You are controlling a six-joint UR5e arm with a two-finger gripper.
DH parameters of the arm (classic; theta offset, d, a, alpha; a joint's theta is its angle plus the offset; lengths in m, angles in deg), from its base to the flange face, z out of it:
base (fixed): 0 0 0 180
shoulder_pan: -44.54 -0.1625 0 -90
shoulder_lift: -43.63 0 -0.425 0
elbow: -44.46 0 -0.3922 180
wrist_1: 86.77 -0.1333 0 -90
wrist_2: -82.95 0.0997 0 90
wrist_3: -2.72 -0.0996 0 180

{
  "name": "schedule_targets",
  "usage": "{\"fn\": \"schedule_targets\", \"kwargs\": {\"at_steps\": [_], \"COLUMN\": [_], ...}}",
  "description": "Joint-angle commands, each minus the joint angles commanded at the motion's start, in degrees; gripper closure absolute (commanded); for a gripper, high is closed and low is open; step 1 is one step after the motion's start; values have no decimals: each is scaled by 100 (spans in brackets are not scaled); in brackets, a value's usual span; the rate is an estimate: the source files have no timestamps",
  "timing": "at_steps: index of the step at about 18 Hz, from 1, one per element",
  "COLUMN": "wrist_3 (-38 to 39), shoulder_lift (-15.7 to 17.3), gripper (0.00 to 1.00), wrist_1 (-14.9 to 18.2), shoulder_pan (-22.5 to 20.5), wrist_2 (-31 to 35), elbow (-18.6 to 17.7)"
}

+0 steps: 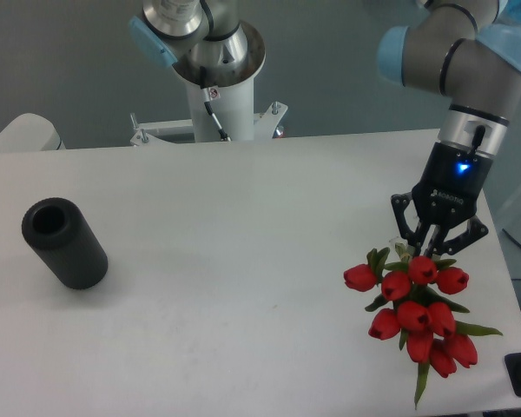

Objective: Insert the flowers into the vase
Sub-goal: 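Carry the red tulip bunch with the gripper over to the black vase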

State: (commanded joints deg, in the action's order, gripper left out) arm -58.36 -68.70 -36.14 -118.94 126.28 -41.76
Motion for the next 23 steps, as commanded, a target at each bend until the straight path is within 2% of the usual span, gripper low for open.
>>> {"fn": "schedule_targets", "kwargs": {"at_steps": [7, 10, 12, 16, 19, 23], "wrist_3": [105, 719, 1202, 1933, 2056, 2241], "shoulder_lift": [9, 79, 254, 509, 790, 1589], "gripper": [93, 93, 93, 93, 93, 93], "wrist_1": [-26, -114, -114, -123, -158, -263], "shoulder_pan": [105, 403, 527, 1053, 1528, 2117], "wrist_2": [0, 0, -9, -26, -105, -219], "elbow": [9, 114, 158, 167, -52, -868]}}
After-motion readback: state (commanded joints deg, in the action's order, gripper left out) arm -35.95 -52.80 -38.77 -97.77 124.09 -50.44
